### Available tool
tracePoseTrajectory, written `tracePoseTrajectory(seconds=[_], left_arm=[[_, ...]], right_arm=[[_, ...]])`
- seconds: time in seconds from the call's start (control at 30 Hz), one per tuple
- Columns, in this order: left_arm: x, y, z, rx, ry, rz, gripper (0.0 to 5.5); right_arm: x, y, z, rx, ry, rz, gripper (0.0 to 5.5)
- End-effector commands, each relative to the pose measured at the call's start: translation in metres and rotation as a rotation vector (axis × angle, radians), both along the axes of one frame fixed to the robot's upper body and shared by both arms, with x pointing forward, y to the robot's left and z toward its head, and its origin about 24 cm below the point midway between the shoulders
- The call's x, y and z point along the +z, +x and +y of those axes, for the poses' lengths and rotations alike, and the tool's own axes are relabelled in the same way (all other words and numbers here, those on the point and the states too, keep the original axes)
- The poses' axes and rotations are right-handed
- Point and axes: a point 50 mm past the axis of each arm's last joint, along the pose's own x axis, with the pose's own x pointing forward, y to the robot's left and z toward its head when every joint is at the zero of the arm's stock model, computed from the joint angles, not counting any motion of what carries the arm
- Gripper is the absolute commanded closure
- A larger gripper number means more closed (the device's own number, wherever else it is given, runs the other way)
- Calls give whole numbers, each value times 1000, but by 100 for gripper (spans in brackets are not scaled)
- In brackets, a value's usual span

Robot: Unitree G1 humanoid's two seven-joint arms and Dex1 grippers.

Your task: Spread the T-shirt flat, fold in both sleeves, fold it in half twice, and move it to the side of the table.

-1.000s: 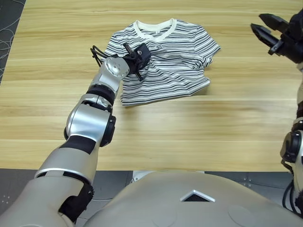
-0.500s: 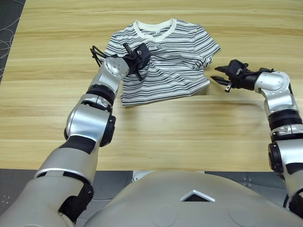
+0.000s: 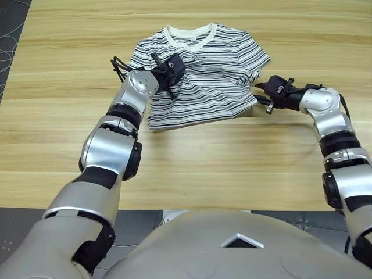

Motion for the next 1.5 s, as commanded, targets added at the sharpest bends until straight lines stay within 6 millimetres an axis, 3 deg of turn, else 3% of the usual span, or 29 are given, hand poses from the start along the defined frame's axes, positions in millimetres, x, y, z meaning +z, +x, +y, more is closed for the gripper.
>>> tracePoseTrajectory(seconds=[0.03, 0.27, 0.47, 0.7, 0.9, 1.03, 1.17, 1.23, 1.33, 1.5], left_arm=[[-15, -10, 2, -2, 29, 71, 457], [-14, -9, 2, 2, 25, 66, 457], [-12, -7, 1, 7, 17, 60, 457], [-13, -8, 1, 10, 13, 63, 457], [-13, -8, 1, 9, 11, 63, 457], [-13, -8, 2, 11, 12, 64, 457], [-11, -7, 2, 9, 12, 59, 457], [-11, -7, 3, 12, 11, 59, 457], [-12, -8, 4, 18, -2, 67, 457], [-10, -7, 4, 18, -2, 63, 457]], right_arm=[[-12, -15, -7, 84, -84, 92, 402], [-13, -44, -6, 312, -101, 238, 402], [-12, -72, 11, 439, 62, 367, 402], [-25, -53, 8, 193, 30, 313, 402], [-28, -68, -17, 175, -3, 361, 402], [-26, -88, -26, 227, 52, 442, 402], [-23, -90, -35, 191, 65, 451, 402], [-23, -82, -38, 112, 70, 413, 402], [-26, -68, -32, -12, 119, 364, 402], [-38, -66, -19, -66, 131, 355, 402]])
